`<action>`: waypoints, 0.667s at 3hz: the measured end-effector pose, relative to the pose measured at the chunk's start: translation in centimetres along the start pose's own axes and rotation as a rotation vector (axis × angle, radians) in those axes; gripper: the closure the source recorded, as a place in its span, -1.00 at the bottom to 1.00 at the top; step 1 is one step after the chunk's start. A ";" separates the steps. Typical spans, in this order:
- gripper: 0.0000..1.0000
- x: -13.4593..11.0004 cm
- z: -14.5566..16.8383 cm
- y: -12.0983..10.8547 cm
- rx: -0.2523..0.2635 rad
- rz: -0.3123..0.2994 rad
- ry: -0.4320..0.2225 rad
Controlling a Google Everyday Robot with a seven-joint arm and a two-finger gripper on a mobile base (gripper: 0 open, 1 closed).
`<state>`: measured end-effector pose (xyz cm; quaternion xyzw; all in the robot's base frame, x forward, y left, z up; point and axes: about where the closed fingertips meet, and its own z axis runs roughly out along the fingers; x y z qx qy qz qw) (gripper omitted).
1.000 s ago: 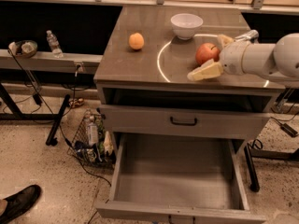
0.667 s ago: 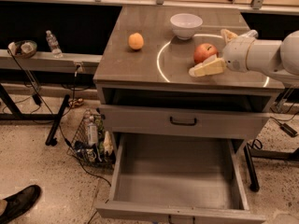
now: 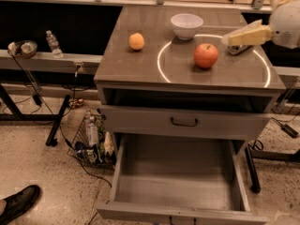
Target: Pick apple from middle drawer and place on counter
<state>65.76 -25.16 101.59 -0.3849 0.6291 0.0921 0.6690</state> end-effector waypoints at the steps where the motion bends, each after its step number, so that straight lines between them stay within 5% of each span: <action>1: -1.00 -5.0 -3.7 -2.4 0.044 -0.078 -0.108; 2: -1.00 -6.1 -4.3 -2.9 0.054 -0.104 -0.127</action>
Offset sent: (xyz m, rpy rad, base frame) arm -0.0221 -0.0206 0.0541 0.0140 -0.1287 0.0087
